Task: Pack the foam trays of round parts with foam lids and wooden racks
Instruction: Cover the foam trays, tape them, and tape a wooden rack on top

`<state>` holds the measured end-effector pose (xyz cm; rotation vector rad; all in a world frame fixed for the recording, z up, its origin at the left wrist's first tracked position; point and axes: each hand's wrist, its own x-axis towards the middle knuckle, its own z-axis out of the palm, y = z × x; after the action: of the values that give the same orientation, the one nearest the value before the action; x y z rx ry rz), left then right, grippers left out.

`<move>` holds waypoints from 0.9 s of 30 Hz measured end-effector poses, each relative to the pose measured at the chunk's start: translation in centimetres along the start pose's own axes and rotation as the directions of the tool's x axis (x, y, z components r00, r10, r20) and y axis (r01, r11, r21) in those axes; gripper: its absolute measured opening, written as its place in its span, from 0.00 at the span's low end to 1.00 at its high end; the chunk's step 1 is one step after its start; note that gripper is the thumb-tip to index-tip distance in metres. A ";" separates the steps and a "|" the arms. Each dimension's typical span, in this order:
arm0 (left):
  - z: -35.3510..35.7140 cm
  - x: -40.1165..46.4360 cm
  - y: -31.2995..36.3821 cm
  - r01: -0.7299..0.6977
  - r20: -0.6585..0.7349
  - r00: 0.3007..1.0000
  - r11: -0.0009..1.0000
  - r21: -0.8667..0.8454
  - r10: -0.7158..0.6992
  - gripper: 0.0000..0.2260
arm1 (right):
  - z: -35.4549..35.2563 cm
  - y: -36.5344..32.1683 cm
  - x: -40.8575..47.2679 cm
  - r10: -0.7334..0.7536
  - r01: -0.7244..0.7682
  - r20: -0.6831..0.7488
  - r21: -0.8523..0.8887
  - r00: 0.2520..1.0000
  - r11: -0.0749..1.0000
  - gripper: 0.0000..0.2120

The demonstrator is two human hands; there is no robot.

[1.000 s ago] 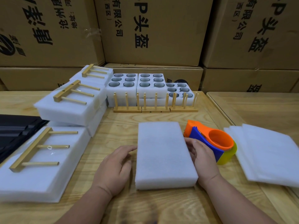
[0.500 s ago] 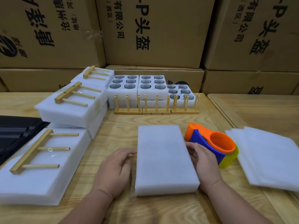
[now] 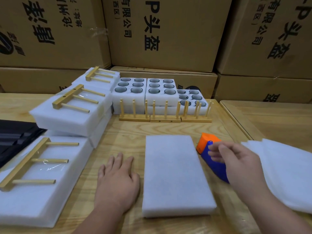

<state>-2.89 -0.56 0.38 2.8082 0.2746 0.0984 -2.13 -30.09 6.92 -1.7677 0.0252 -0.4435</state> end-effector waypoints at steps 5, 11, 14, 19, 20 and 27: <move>-0.3 -0.1 0.3 -0.005 0.005 1.000 1.000 -0.007 0.005 0.28 | 3.1 -3.3 6.6 -0.110 0.141 0.138 -0.243 0.984 0.960 0.10; -0.3 0.4 0.1 -0.017 0.010 1.000 0.999 -0.042 0.017 0.29 | 8.8 -4.0 14.1 -0.166 0.328 0.333 -0.525 0.928 0.785 0.06; -0.2 0.6 0.0 -0.020 0.006 1.000 0.998 -0.060 0.020 0.32 | 10.8 -4.1 16.8 -0.122 0.367 0.387 -0.657 0.914 0.658 0.07; 0.0 0.8 0.0 -0.008 -0.007 1.000 0.998 -0.056 0.008 0.32 | 13.6 -4.0 19.6 -0.023 0.413 0.452 -0.790 0.892 0.453 0.12; 0.0 0.8 0.0 -0.006 -0.008 1.000 0.999 -0.054 0.005 0.32 | 14.1 -3.8 20.2 -0.009 0.435 0.473 -0.803 0.881 0.408 0.13; 0.1 0.9 0.0 0.000 -0.012 1.000 0.999 -0.051 0.000 0.32 | 16.5 -2.4 22.0 -0.056 0.552 0.549 -0.825 0.834 0.121 0.16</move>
<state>-1.99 -0.41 0.36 2.7577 0.2708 0.1206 22.80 -19.58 12.50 -3.2373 -0.5067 -0.3630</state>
